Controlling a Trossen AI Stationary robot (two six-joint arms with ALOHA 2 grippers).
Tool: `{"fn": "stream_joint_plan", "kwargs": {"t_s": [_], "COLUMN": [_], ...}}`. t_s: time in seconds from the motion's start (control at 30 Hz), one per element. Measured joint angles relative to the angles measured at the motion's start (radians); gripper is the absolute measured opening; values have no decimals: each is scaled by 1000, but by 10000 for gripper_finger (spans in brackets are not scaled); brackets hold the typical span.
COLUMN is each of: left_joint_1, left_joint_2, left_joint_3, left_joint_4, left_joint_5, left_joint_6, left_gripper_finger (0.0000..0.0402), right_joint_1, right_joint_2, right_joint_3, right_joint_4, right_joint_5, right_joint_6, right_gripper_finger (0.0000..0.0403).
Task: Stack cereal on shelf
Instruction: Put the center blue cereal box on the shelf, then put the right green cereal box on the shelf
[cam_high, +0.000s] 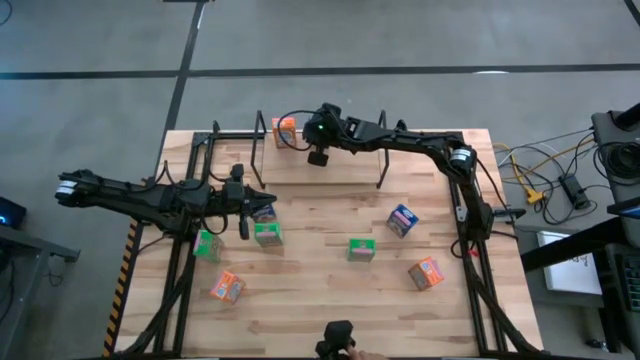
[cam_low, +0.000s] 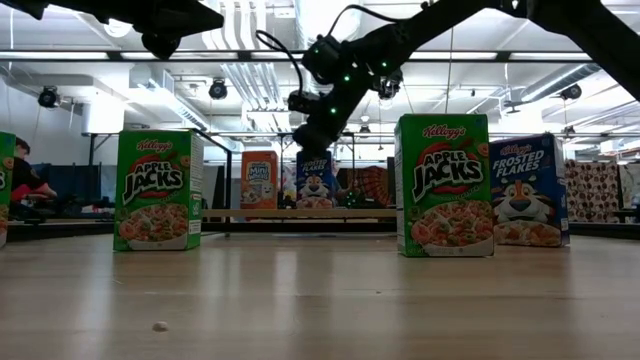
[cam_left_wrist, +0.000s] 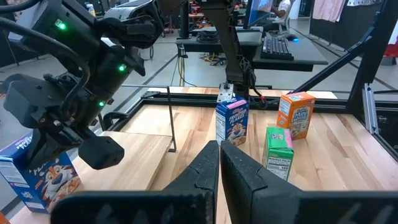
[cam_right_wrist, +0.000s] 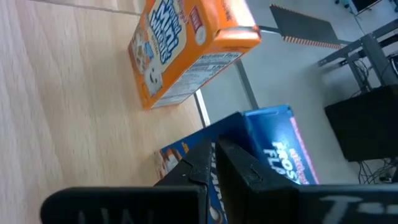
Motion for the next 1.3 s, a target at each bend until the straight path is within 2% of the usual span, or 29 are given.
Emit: {"fn": "stream_joint_plan", "kwargs": {"t_s": [0.53,0.67,0.87,1.17,1.3], "left_joint_1": [0,0,0,0,0], "left_joint_2": [0,0,0,0,0], "left_joint_3": [0,0,0,0,0], "left_joint_4": [0,0,0,11,13], "left_joint_5": [0,0,0,0,0], "left_joint_6": [0,0,-11,-22,-22], "left_gripper_finger": [0,0,0,0,0], "right_joint_1": [18,54,124,236,291], "right_joint_2": [-15,-63,-187,-369,-412], "right_joint_3": [0,4,4,5,5], "right_joint_4": [-29,-99,-267,-499,-602], "right_joint_5": [1,0,-16,-258,-281], "right_joint_6": [10,35,170,433,507], "right_gripper_finger": [13,13,13,13,13]}}
